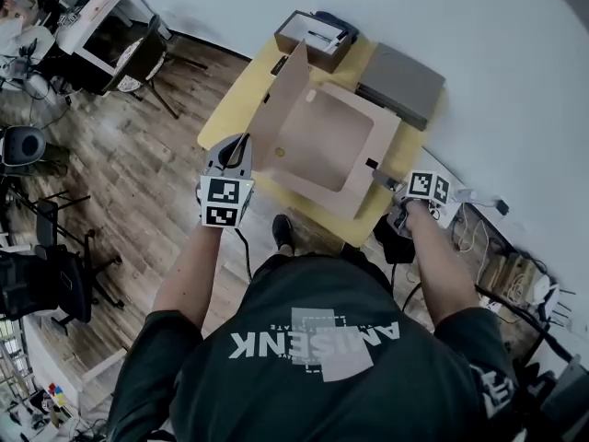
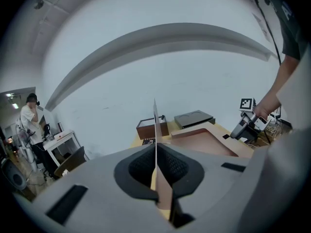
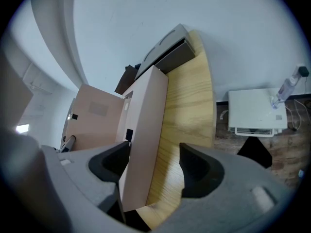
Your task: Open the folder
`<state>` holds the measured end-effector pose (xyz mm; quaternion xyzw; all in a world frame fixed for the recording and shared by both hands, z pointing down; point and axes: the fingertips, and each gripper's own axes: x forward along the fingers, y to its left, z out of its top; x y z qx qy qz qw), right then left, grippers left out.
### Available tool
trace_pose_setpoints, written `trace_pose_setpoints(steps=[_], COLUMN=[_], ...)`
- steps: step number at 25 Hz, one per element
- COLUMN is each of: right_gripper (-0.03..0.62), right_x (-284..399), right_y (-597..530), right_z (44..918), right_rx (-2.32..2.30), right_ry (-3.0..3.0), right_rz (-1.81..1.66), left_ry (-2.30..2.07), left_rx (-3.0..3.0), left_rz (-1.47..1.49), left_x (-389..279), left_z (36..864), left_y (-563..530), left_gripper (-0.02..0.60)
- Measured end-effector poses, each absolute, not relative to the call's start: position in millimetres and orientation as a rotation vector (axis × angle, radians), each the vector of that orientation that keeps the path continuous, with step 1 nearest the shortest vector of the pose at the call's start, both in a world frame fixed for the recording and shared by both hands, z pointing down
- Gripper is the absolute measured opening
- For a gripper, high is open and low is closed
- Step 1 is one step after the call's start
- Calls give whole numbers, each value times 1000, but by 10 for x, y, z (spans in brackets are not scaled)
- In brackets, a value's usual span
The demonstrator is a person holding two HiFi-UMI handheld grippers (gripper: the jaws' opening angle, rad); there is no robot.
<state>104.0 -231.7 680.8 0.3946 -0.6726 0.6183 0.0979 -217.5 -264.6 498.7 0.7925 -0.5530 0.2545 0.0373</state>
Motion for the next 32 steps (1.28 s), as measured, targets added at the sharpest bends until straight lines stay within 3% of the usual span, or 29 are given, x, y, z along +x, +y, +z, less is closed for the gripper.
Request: trace_pose_setpoints(steps=[17, 32], right_gripper=[311, 311], right_x=[1222, 1280], right_y=[-2173, -2104], right_z=[6769, 6803], right_rx=[1416, 1617], right_ry=[-1884, -1795], right_rz=[1815, 1880], left_ry=[-1583, -1474], left_rx=[2289, 2294], left_rz=[815, 930], left_x=[-3334, -3643], left_z=[5732, 6526], left_y=[-3238, -3524], left_gripper=[46, 95])
